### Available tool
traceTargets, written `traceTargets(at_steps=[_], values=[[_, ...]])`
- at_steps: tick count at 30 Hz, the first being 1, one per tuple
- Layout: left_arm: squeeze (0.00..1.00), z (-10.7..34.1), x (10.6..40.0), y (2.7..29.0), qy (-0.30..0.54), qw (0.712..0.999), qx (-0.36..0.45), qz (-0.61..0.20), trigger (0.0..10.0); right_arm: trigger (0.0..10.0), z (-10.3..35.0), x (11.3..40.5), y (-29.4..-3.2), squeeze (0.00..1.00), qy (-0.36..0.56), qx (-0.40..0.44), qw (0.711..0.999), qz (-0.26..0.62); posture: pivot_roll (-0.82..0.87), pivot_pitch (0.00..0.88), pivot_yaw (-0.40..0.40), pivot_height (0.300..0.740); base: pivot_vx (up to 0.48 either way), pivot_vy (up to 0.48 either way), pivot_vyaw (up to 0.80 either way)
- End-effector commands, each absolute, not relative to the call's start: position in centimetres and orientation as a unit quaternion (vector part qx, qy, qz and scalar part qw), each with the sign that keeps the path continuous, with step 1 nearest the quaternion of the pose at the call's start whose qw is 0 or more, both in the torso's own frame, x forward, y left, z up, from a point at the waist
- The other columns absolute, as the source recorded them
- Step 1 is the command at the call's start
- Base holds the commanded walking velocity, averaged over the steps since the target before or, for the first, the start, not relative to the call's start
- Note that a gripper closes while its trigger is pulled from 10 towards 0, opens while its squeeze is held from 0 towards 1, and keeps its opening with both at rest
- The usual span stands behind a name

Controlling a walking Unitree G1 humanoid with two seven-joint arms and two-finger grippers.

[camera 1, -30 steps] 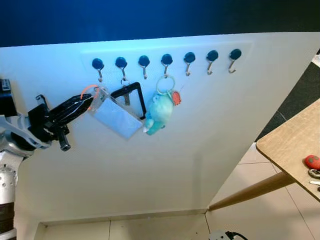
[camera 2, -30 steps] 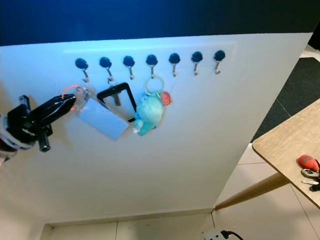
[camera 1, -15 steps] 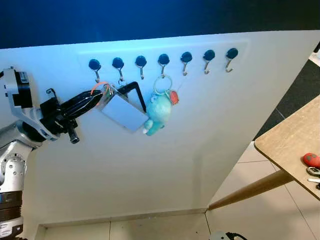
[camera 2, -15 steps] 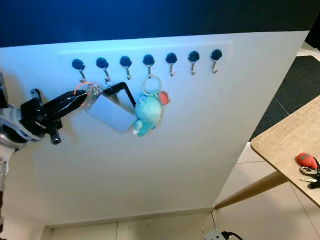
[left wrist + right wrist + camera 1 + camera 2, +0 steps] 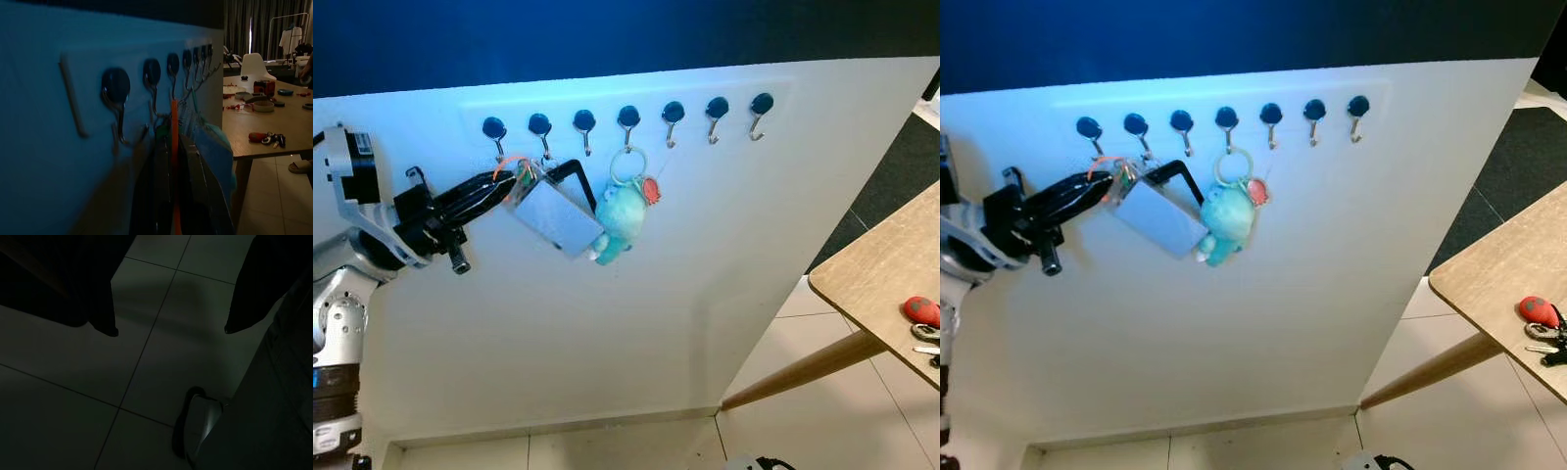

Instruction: Hang keys on a hook

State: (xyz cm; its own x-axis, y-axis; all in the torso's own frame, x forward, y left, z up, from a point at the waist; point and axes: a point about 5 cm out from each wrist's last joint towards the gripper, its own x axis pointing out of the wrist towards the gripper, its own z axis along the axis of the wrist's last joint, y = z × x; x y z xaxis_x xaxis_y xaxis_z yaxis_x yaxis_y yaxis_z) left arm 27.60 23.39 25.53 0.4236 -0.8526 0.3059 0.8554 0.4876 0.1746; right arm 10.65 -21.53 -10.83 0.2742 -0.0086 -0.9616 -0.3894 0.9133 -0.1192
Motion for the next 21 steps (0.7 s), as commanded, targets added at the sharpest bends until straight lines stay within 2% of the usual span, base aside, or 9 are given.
traceTargets(at_steps=[1, 21], values=[[0.00, 25.84, 27.54, 23.73, -0.182, 0.843, 0.003, -0.506, 10.0, 10.0, -10.95, 10.38, -21.24, 0.00, 0.591, -0.159, 0.782, 0.118, -0.05, 0.034, 0.065, 0.740, 0.000, 0.000, 0.00], [0.00, 25.69, 28.24, 23.70, -0.175, 0.849, -0.047, -0.496, 10.0, 10.0, -10.98, 10.32, -21.20, 0.00, 0.591, -0.157, 0.783, 0.116, -0.05, 0.035, 0.064, 0.740, 0.000, 0.000, 0.00]])
